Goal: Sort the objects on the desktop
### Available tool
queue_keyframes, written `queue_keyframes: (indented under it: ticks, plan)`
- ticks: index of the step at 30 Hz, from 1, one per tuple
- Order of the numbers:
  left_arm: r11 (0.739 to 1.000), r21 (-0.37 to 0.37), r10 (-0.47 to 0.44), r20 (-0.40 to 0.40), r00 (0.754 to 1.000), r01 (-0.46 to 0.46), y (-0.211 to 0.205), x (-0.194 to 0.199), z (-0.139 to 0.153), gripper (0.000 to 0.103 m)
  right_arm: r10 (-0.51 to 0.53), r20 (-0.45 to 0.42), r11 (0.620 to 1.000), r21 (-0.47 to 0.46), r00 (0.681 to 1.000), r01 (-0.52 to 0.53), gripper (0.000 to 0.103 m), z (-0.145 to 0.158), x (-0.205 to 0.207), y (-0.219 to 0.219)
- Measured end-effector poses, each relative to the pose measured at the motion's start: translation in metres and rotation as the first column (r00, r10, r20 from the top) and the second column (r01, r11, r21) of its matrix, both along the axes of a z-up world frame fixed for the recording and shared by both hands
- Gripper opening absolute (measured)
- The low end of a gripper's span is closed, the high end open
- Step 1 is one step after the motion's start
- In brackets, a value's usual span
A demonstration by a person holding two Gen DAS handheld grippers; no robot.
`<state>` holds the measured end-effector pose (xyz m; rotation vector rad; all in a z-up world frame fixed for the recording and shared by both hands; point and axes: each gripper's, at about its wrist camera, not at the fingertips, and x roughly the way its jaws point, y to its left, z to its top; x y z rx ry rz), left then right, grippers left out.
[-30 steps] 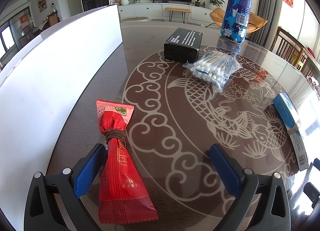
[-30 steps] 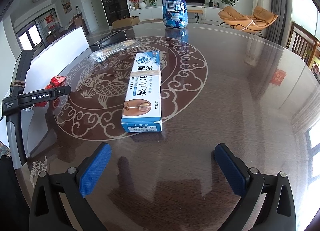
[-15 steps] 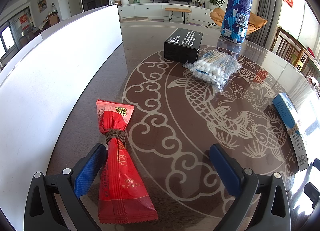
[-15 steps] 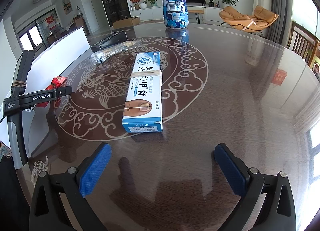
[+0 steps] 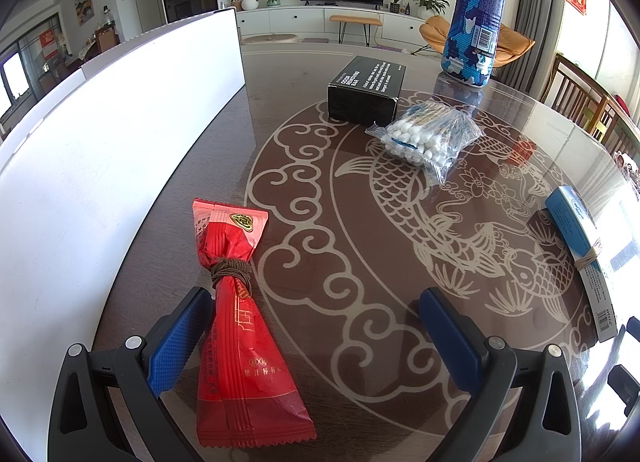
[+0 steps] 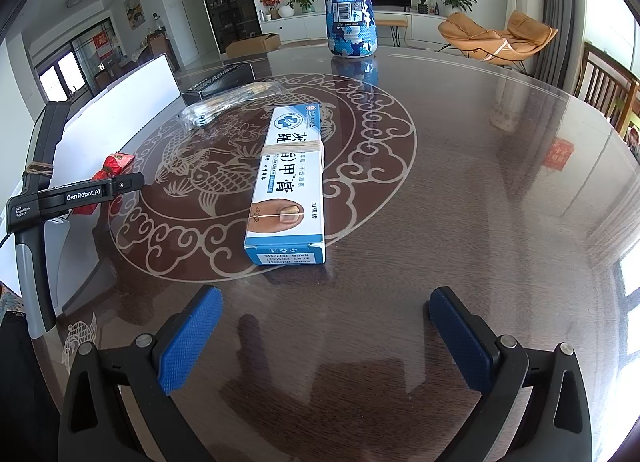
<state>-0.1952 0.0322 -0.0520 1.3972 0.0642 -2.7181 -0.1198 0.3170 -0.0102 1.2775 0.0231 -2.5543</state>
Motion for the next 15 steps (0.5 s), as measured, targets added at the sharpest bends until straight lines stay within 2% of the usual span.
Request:
queue_keyframes:
  ticks: [15]
  plan:
    - [1.000,0.000,0.000,0.000,1.000,0.000,0.0003,0.0002,0.0000,0.103,0.000,0.000,1.000,-0.001,1.000,0.000,0.103,0.0000,0.0003,0.0001]
